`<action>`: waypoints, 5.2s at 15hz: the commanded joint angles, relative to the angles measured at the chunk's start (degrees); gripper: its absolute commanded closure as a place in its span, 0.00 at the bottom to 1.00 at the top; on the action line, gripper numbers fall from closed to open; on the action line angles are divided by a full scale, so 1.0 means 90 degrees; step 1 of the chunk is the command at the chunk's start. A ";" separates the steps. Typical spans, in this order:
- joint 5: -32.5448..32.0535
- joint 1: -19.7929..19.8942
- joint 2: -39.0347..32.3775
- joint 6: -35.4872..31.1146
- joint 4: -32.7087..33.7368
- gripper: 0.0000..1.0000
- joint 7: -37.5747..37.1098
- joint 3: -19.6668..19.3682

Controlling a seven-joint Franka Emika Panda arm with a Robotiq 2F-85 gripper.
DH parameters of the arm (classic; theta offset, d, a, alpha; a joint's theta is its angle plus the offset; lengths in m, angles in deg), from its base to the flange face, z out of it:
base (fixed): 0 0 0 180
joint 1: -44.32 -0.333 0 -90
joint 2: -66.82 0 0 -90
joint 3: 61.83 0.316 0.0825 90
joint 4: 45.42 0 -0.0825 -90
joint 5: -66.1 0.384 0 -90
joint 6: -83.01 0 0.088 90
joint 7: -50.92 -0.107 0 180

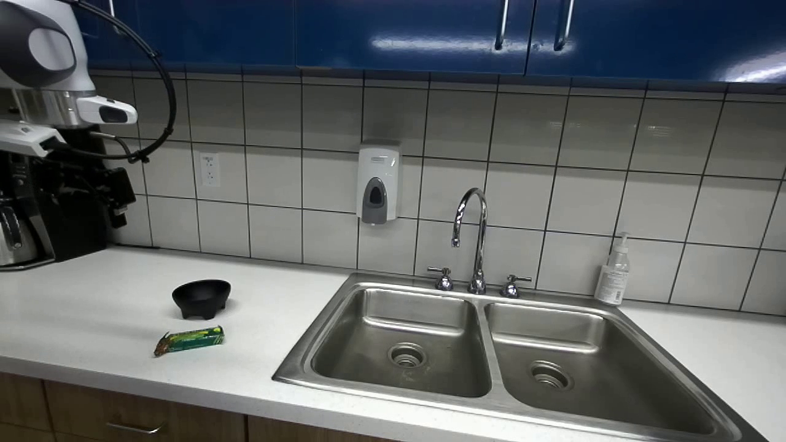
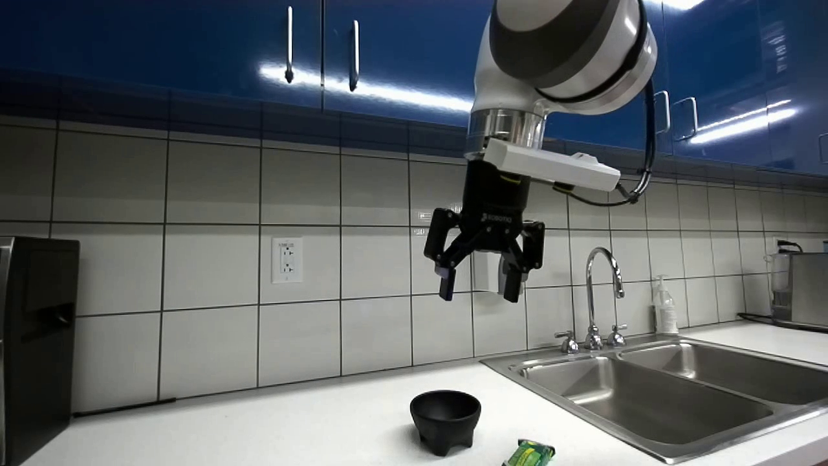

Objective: Pick the black bowl and put it in the sink

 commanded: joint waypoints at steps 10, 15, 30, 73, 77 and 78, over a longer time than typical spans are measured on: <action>-0.1129 0.0213 -0.1722 -0.0347 0.1173 0.00 -0.0751 0.0009; -0.1470 0.0161 -0.2218 -0.0416 0.1452 0.00 -0.1012 -0.0109; -0.1506 -0.0143 -0.3433 -0.1066 0.1972 0.00 -0.1053 -0.0559; -0.1382 -0.0808 -0.5869 -0.0867 0.3934 0.51 -0.0861 -0.1669; -0.1260 -0.0743 -0.5845 -0.0864 0.3936 0.82 -0.0770 -0.1607; -0.1237 -0.0731 -0.5839 -0.0862 0.3937 0.89 -0.0753 -0.1595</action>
